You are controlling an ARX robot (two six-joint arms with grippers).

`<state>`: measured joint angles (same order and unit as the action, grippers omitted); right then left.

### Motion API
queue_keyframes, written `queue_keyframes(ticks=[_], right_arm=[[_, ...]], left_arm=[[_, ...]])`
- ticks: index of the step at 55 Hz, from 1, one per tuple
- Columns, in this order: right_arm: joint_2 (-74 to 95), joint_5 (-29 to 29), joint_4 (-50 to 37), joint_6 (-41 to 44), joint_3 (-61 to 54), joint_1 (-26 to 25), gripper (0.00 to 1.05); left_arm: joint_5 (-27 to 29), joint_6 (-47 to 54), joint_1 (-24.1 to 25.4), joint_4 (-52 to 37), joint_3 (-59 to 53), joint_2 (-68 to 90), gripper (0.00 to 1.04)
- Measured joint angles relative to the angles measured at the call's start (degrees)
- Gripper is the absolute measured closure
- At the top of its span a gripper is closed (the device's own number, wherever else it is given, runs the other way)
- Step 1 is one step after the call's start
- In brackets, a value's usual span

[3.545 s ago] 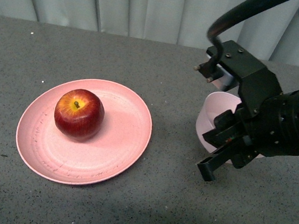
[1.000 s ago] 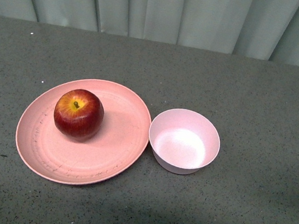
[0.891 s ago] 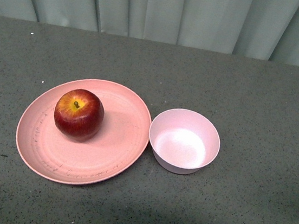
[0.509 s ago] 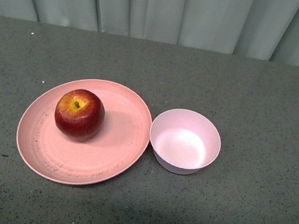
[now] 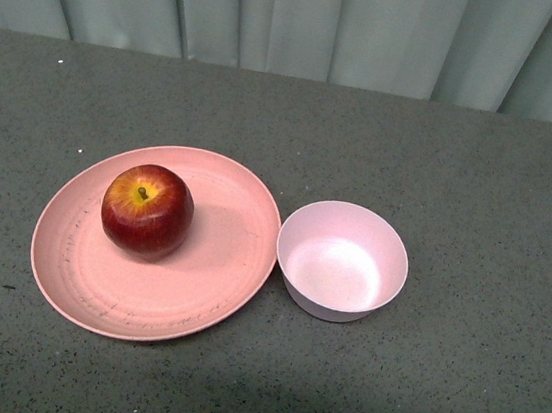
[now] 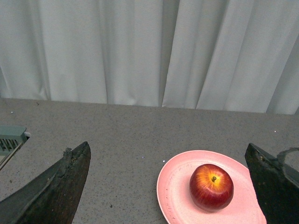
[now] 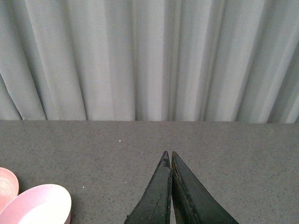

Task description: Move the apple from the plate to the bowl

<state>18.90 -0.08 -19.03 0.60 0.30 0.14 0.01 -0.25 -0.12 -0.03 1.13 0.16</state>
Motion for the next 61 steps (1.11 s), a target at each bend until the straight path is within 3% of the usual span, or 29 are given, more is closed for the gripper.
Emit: queue_keyframes(ticks=[29, 38, 61], right_arm=[[-8.83, 0.0, 8.74, 0.0, 0.0, 0.0, 1.04], [-18.08, 0.17, 18.64, 0.04, 0.02, 0.0, 1.03], [-18.64, 0.15, 18.95, 0.0, 0.02, 0.0, 0.35]], left_arm=[[0.0, 0.0, 0.0, 0.0, 0.0, 0.0, 0.07], [0.04, 0.0, 0.0, 0.0, 0.0, 0.0, 0.07], [0.0, 0.0, 0.0, 0.0, 0.0, 0.0, 0.07]])
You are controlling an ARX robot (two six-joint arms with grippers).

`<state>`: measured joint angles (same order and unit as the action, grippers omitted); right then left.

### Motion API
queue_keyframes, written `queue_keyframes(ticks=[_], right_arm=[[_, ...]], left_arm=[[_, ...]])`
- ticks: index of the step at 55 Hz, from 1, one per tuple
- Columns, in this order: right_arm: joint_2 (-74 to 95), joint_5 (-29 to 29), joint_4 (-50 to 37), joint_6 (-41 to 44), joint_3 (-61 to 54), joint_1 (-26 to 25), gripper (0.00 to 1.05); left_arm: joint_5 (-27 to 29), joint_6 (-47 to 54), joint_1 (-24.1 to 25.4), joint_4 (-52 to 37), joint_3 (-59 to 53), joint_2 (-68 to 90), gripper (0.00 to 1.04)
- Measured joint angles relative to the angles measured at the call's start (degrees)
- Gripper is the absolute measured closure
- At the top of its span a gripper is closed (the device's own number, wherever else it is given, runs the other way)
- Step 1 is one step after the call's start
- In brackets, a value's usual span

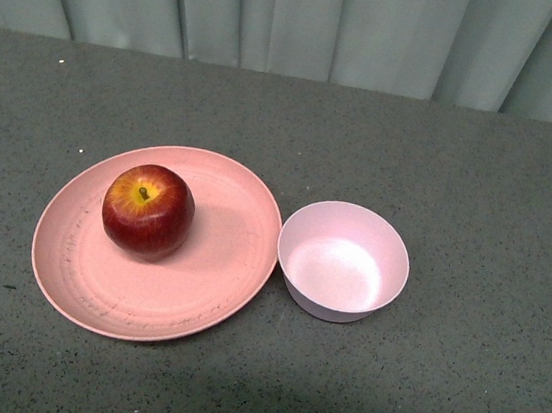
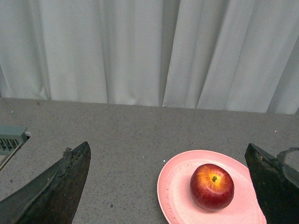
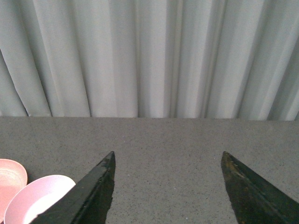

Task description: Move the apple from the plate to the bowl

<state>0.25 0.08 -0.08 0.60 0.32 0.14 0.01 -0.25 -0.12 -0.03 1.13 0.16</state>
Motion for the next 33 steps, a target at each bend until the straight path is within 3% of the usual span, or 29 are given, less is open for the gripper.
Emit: queue_keyframes(ticks=[7, 12, 26, 33], right_arm=[[0.0, 0.0, 0.0, -0.02, 0.0, 0.0, 0.08], [0.0, 0.02, 0.0, -0.04, 0.0, 0.0, 0.1], [0.0, 0.0, 0.0, -0.04, 0.0, 0.0, 0.09], [0.0, 0.0, 0.0, -0.04, 0.0, 0.0, 0.09]], left_arm=[[-1.81, -0.79, 0.17, 0.79, 0.17, 0.66, 0.07], [-3.1, -3.15, -0.46, -2.99, 0.17, 7.8, 0.07], [-3.63, -6.03, -2.27, -39.67, 5.46, 50.34, 0.07], [-4.07, -6.12, -4.31, -47.91, 14.84, 73.2, 0.07]])
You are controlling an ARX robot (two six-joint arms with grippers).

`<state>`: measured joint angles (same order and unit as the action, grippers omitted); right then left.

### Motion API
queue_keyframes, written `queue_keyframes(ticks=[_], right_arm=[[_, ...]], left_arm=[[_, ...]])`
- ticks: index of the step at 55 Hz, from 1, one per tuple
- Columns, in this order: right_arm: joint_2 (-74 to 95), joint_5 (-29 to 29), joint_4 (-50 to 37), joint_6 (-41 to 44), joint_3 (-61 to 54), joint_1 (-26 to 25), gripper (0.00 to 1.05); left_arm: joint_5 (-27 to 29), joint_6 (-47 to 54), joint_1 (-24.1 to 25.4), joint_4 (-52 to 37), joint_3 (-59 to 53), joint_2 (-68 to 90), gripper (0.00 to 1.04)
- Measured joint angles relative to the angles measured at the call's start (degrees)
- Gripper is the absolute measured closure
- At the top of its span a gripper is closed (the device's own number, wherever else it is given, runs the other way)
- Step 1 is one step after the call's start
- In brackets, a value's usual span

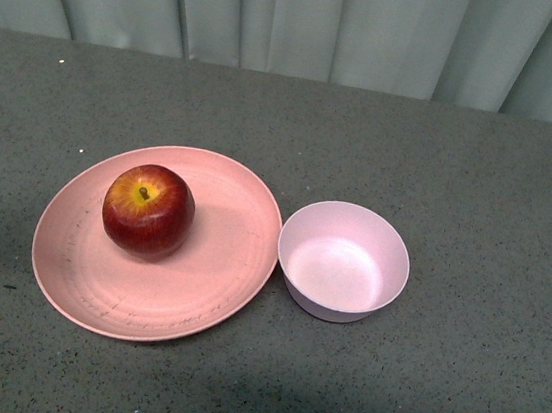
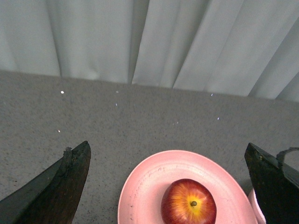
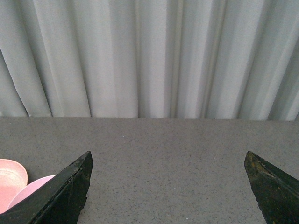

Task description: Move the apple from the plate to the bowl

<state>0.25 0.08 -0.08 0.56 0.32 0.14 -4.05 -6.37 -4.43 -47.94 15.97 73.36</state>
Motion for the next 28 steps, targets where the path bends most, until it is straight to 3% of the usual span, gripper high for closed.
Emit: queue_keyframes(ticks=[12, 28], right_arm=[[0.0, 0.0, 0.0, 0.0, 0.0, 0.0, 0.09], [0.0, 0.0, 0.0, 0.0, 0.0, 0.0, 0.09]], left_arm=[[2.58, -0.39, -6.69, 4.66, 15.39, 23.26, 0.07], [3.8, 0.13, -8.74, 7.37, 21.11, 33.27, 0.07]])
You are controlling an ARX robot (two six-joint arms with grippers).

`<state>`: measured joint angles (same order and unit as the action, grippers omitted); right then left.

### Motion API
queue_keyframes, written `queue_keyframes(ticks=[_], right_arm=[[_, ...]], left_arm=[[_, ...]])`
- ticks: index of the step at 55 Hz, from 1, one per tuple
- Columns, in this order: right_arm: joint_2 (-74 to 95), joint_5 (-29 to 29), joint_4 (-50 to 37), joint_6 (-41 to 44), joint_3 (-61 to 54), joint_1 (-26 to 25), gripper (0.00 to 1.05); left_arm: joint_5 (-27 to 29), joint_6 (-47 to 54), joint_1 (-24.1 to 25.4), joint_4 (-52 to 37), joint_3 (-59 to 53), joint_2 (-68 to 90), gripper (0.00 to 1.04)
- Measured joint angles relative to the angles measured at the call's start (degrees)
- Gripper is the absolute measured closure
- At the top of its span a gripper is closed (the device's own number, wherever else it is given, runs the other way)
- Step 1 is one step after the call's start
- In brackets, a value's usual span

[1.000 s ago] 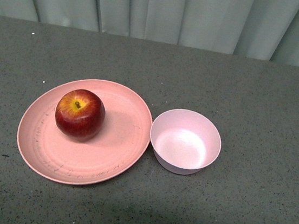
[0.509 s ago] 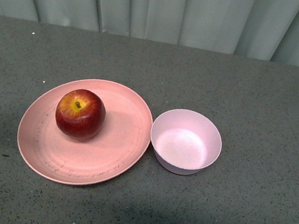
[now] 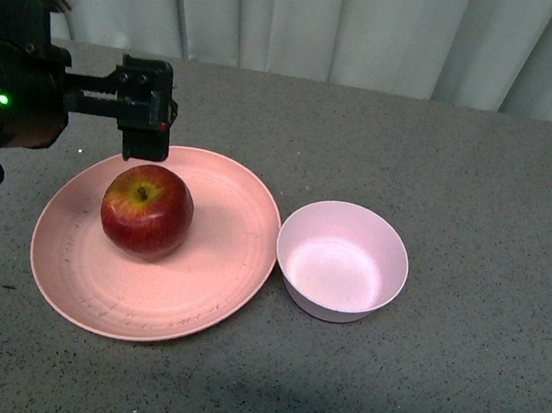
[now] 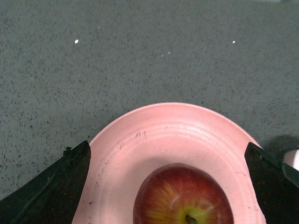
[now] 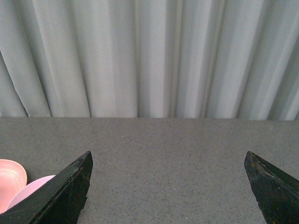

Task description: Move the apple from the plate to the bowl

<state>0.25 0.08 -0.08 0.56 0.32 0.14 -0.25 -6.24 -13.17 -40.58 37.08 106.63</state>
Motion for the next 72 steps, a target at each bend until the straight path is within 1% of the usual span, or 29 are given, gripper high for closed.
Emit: queue_keyframes(ticks=[8, 12, 20, 34, 47, 62, 64, 67, 72], right_arm=[[0.0, 0.0, 0.0, 0.0, 0.0, 0.0, 0.09], [0.0, 0.0, 0.0, 0.0, 0.0, 0.0, 0.09], [0.0, 0.0, 0.0, 0.0, 0.0, 0.0, 0.09], [0.0, 0.0, 0.0, 0.0, 0.0, 0.0, 0.09], [0.0, 0.0, 0.0, 0.0, 0.0, 0.0, 0.09], [0.0, 0.0, 0.0, 0.0, 0.0, 0.0, 0.09], [0.0, 0.0, 0.0, 0.0, 0.0, 0.0, 0.09], [0.0, 0.0, 0.0, 0.0, 0.0, 0.0, 0.09], [0.0, 0.0, 0.0, 0.0, 0.0, 0.0, 0.09]], left_arm=[[-0.22, 0.02, -0.07, 1.68, 0.77, 2.25, 0.07], [-2.45, 0.63, -0.44, 3.08, 0.77, 2.38, 0.07], [-3.72, 1.16, -1.25, 4.83, 0.74, 3.02, 0.07], [-3.48, 1.86, -1.25, 6.01, 0.77, 4.39, 0.07], [-5.35, 2.36, -1.33, 8.11, 0.77, 4.76, 0.07], [-5.77, 3.23, -1.57, 8.7, 0.77, 5.57, 0.07], [-5.75, 3.34, -1.6, 8.66, 0.77, 5.6, 0.08], [-5.75, 3.45, -1.62, 8.61, 0.77, 5.6, 0.17], [-5.62, 3.63, -1.77, 8.24, 0.74, 5.57, 0.26]])
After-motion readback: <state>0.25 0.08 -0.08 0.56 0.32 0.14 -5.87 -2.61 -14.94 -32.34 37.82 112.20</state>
